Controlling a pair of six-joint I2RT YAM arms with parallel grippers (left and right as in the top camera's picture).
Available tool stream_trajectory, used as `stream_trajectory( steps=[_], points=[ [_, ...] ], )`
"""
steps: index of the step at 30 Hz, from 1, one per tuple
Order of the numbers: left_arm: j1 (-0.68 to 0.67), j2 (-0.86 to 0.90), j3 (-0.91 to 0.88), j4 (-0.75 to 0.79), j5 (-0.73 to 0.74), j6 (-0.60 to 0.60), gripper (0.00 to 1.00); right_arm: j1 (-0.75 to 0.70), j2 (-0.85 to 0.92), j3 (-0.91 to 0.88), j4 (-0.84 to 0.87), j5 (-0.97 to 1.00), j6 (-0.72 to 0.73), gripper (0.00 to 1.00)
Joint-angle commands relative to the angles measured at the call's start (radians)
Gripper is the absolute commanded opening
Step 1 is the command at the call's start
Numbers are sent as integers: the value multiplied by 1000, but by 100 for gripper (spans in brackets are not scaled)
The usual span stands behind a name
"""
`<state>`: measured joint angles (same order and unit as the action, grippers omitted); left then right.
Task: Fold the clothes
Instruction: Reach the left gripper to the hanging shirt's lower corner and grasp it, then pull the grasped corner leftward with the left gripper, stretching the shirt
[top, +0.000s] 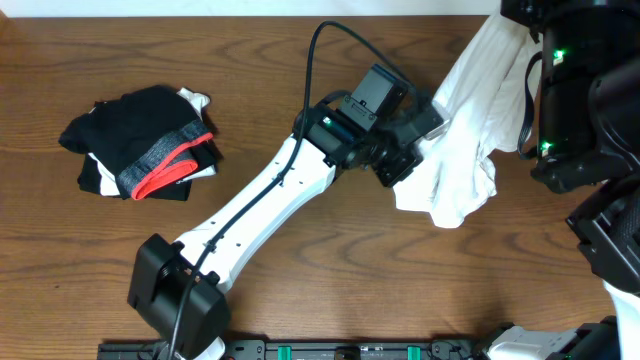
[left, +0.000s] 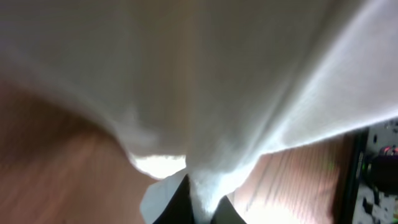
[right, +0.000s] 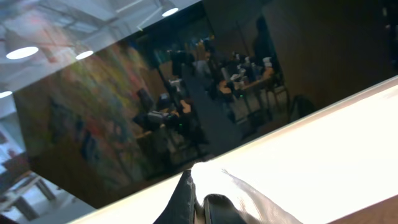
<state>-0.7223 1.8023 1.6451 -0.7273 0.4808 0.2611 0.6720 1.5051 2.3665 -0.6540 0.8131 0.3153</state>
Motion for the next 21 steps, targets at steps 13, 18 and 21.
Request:
stream_trajectory(
  steps=[13, 18, 21],
  points=[
    [181, -461, 47, -271, -408, -127, 6, -49, -23, 10, -183, 150, -103, 2],
    [327, -634, 61, -272, -422, -162, 6, -88, -23, 10, -294, 126, -31, 2],
    [400, -705, 79, -289, -423, -161, 6, -131, -23, 10, -343, 40, 35, 2]
  ],
)
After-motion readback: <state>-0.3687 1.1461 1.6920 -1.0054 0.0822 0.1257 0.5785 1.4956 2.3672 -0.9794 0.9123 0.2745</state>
